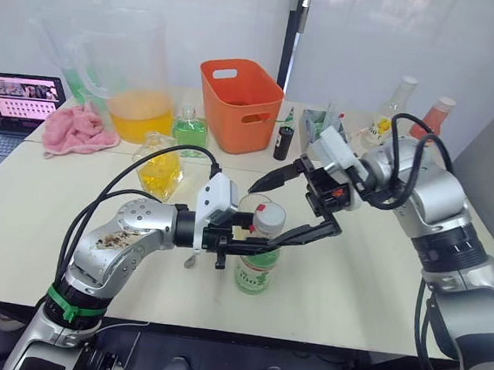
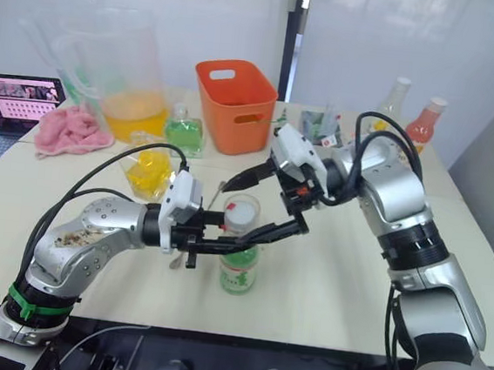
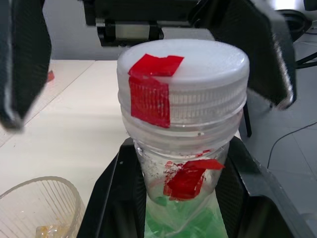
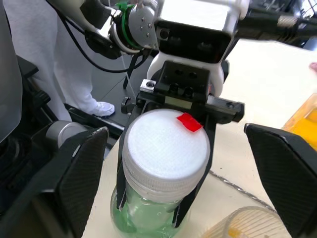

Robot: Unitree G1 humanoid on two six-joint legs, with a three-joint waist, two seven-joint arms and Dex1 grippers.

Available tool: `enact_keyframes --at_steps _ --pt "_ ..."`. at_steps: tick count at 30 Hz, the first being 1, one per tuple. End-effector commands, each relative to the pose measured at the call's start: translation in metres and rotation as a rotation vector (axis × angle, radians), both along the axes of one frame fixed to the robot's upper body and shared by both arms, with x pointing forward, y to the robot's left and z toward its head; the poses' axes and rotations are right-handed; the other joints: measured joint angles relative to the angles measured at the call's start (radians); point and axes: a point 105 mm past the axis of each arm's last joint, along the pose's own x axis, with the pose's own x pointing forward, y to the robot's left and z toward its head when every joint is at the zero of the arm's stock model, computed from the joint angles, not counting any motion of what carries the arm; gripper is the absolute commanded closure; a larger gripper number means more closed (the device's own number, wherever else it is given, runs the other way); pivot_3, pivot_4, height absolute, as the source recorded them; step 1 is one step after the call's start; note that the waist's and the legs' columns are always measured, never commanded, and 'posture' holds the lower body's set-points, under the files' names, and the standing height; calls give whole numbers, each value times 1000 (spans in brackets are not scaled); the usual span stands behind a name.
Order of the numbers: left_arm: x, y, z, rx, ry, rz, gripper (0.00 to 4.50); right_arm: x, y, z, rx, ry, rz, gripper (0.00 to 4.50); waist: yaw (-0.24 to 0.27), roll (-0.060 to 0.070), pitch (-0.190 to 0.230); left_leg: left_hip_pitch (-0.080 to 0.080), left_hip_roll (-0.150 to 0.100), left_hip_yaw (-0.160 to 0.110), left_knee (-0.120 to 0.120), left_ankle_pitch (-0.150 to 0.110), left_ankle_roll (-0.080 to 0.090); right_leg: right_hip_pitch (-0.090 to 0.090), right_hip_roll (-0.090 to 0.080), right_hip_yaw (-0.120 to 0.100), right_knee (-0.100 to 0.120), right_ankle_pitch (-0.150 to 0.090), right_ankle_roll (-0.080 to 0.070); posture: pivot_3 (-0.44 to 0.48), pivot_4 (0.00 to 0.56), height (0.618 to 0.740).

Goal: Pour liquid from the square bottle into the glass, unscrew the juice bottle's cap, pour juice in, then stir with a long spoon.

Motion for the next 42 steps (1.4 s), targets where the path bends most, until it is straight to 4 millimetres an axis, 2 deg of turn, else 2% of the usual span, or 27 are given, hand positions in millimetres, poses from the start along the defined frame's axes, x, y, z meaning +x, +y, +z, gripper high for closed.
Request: enact_keyframes --at_steps 1,6,10,15,28,29,36,42 --pt "1 -2 -15 45 69 -7 3136 -18 -9 21 91 9 -36 44 4 0 0 0 0 0 0 0 0 0 0 0 0 -1 0 0 150 740" --pt "5 -8 -17 38 74 -28 3136 -36 -11 24 233 125 -208 44 5 0 0 0 0 0 0 0 0 1 0 0 0 -1 0 0 150 740" --pt "8 -13 -19 29 86 -59 3136 -29 -14 9 273 126 -508 44 10 0 0 0 0 0 1 0 0 2 0 0 0 -1 0 0 150 740" --pt "9 -18 -22 27 87 -95 3136 -27 -19 6 274 143 -669 44 20 0 0 0 -1 0 2 0 0 2 -1 1 -1 -3 -4 0 150 740" --pt "13 -26 -26 29 74 -138 3136 -40 -15 -5 214 191 -746 44 32 0 0 -1 -1 0 3 0 0 3 -1 1 -3 -4 -6 0 150 740" --pt "13 -26 -26 29 74 -138 3136 -40 -14 -5 215 195 -749 573 32 0 0 -1 -1 0 3 0 0 3 -1 1 -3 -4 -6 0 150 740" --pt "13 -24 -27 29 71 -125 3136 -41 -12 -6 214 202 -744 2831 32 0 0 -1 -1 0 3 0 0 3 -1 1 -3 -4 -6 0 150 740" --pt "13 -18 -26 33 64 -105 3136 -44 -12 -19 121 209 -647 2852 32 0 0 -1 -1 0 3 0 0 4 -1 1 -4 -4 -6 0 150 740"
